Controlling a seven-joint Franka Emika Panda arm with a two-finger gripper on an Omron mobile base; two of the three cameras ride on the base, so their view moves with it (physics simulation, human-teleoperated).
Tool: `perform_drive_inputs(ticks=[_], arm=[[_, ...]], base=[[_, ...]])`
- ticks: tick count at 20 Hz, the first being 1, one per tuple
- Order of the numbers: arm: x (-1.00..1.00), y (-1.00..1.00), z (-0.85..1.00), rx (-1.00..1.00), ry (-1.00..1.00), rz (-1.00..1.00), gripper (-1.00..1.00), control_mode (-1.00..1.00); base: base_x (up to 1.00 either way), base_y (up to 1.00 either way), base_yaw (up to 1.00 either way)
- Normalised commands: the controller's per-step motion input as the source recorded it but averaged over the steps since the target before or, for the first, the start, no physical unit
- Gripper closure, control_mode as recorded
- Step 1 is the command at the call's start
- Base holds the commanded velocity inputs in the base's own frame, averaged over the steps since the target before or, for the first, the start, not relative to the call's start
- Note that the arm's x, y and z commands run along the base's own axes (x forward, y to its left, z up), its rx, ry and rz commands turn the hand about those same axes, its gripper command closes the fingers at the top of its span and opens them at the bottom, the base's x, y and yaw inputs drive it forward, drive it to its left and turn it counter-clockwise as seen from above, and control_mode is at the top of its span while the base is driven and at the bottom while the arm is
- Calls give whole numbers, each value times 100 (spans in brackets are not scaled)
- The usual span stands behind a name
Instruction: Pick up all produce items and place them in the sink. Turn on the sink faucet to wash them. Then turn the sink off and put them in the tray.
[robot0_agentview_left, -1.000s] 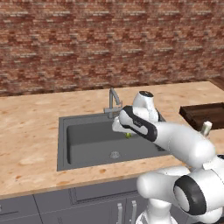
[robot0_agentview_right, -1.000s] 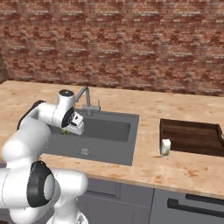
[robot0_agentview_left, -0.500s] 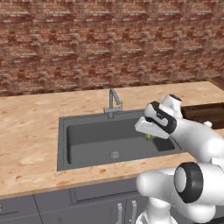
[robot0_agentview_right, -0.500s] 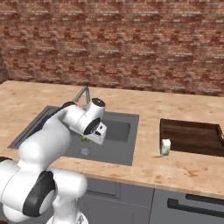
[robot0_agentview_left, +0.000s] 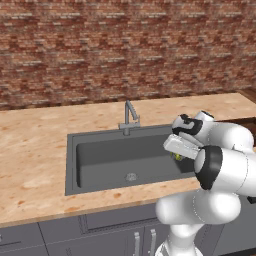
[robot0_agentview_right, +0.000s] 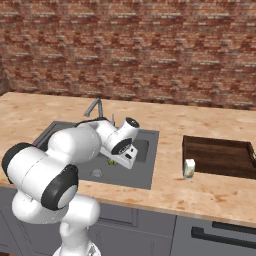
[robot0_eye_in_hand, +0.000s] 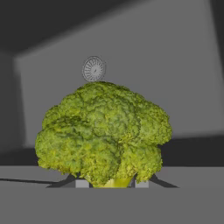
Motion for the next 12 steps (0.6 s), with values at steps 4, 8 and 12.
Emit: perform_drive_inputs(ticks=[4,8,12], arm=[[50,-6,-27,0,9,0,100,-100],[46,0,-28,0,10,0,100,-100],[32,0,-32,0,5,3,100,-100]], base=[[0,0,0],[0,0,0],[0,0,0]])
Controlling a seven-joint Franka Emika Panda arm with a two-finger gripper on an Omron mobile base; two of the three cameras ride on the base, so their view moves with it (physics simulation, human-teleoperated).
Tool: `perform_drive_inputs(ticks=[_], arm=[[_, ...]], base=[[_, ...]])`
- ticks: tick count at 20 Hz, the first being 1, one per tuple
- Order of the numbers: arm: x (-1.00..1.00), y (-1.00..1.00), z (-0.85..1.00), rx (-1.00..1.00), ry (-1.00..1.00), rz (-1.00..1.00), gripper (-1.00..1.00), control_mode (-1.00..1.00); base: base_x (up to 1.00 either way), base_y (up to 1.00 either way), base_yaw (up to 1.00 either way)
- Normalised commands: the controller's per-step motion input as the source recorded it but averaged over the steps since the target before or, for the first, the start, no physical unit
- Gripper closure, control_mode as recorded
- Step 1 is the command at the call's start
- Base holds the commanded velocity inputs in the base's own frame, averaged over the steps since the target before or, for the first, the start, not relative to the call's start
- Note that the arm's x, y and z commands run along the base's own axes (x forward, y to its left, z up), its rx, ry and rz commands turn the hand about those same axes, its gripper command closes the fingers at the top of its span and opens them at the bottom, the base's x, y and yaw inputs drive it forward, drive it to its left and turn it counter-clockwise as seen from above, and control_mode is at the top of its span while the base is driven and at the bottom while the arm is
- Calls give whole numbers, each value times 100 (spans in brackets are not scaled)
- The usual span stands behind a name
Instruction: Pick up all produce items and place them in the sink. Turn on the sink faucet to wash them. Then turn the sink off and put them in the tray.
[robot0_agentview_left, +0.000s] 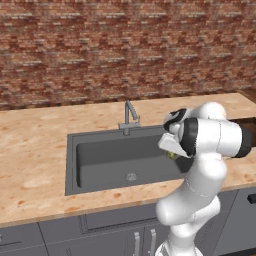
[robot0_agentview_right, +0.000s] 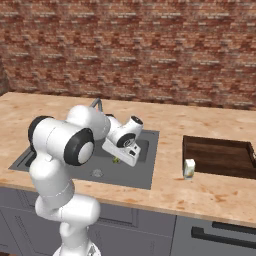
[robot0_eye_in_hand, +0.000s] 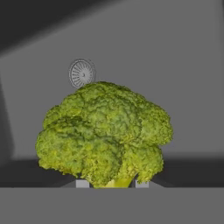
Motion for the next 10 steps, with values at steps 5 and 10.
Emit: perform_drive_inputs(ticks=[5,10], arm=[[29,0,-38,0,1,4,100,-100],[23,0,-30,0,2,5,100,-100]], base=[[0,0,0],[0,0,0]])
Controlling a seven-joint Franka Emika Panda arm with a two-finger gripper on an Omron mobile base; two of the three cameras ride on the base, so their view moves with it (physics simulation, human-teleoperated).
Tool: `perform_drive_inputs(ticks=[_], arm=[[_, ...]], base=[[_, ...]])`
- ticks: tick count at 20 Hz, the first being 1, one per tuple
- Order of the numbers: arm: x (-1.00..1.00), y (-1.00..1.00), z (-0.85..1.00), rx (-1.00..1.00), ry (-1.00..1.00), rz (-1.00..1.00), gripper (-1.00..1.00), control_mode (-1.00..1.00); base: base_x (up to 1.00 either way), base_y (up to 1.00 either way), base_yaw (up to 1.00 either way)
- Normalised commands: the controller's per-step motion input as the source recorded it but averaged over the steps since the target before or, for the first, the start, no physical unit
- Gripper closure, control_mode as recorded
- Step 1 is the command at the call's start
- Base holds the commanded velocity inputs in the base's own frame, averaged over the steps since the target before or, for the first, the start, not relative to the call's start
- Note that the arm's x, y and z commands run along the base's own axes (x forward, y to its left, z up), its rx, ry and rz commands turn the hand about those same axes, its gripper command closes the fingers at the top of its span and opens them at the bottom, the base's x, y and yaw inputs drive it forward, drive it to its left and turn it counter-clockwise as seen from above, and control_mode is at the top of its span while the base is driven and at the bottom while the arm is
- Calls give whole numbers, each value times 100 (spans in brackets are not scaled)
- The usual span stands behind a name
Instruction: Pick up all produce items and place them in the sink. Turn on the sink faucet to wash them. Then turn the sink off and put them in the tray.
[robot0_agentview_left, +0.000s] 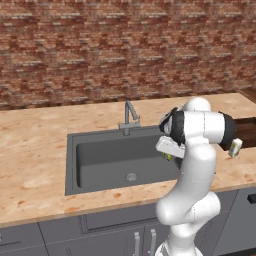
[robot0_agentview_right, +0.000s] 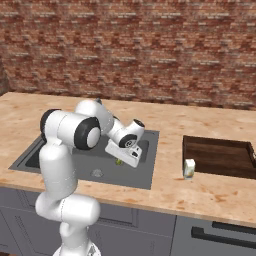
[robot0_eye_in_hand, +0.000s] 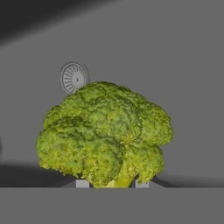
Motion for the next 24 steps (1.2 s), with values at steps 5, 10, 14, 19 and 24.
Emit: perform_drive_inputs(ticks=[5,10,14,19,24], arm=[[21,0,-25,0,1,4,100,-100],[24,4,-28,0,0,2,100,-100],[26,9,-30,-1,0,1,100,-100],[21,7,-28,-2,0,1,100,-100],[19,1,-26,-3,0,0,100,-100]], base=[[0,0,0],[0,0,0],[0,0,0],[0,0,0],[0,0,0]])
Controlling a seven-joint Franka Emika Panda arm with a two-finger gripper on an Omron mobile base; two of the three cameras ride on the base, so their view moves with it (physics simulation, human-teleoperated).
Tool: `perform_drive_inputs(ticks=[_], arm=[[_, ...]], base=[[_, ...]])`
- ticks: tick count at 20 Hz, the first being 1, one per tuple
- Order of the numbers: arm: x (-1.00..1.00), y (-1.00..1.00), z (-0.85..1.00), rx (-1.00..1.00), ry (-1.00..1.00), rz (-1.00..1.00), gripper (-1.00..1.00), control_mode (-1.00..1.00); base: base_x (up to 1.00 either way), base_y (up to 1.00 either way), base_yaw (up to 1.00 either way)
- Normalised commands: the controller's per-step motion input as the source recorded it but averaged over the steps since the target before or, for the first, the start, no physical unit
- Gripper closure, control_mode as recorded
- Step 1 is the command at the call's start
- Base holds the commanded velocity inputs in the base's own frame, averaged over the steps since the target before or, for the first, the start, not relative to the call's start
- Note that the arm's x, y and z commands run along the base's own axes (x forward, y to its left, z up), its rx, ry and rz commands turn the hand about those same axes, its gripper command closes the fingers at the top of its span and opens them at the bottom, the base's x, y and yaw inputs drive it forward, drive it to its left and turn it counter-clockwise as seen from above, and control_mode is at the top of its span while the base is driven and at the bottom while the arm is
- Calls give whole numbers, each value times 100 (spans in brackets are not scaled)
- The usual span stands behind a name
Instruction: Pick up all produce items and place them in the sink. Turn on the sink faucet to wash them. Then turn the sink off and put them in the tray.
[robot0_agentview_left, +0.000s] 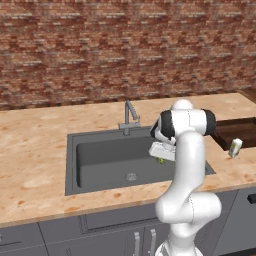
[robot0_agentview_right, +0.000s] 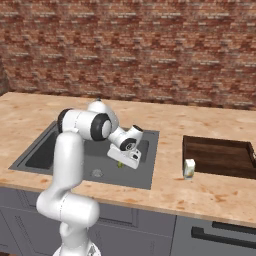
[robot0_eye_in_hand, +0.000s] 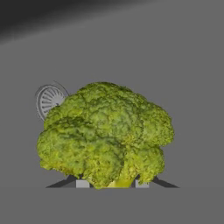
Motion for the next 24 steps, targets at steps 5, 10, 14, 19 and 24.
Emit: perform_drive_inputs(ticks=[5,10,14,19,24], arm=[[19,2,-22,-4,0,0,100,-100],[21,2,-22,-4,0,0,100,-100],[24,3,-25,-4,0,0,100,-100],[25,3,-26,-4,0,0,100,-100],[26,2,-25,-4,0,0,100,-100]], base=[[0,0,0],[0,0,0],[0,0,0],[0,0,0],[0,0,0]])
